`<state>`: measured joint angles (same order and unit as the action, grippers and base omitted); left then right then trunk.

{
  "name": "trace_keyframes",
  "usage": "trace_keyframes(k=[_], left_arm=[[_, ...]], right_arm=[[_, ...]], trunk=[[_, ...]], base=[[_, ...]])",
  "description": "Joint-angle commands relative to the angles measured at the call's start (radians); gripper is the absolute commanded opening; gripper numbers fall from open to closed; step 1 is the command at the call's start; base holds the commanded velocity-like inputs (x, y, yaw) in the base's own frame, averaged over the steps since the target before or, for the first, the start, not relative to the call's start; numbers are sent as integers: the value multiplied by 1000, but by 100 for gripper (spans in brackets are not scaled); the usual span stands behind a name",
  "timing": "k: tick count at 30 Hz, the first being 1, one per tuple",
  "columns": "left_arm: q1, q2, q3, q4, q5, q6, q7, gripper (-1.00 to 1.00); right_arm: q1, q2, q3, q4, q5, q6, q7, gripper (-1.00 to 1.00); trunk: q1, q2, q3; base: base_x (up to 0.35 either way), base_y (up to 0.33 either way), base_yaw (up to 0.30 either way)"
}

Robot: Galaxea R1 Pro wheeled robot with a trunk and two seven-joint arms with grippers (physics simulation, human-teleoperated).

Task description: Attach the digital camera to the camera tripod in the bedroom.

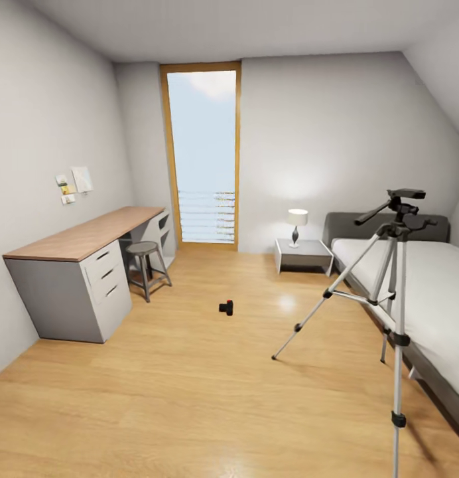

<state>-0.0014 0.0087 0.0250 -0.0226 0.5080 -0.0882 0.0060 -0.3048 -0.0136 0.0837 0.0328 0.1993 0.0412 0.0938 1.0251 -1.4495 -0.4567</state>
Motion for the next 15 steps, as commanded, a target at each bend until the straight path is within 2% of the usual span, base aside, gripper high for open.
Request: trace_keyframes(k=[1,5,9,15], left_arm=[[0,0,1,0,-1,-2,1,100],[0,-1,-1,0,-1,-2,0,100],[0,0,-5,-1,-4,2,-3,100],[0,0,-8,-1,-9,8,-4,100]], right_arm=[[3,0,8,1,-9,0,1,100],[16,-7,8,2,-61,-5,-1,100],[30,-20,8,1,-117,-8,-5,100],[33,-25,9,1,-125,-10,-6,100]], trunk=[[0,0,-1],[0,0,0],[0,0,1],[0,0,1]], base=[[0,0,277],[0,0,184],[15,0,61],[188,0,11]])
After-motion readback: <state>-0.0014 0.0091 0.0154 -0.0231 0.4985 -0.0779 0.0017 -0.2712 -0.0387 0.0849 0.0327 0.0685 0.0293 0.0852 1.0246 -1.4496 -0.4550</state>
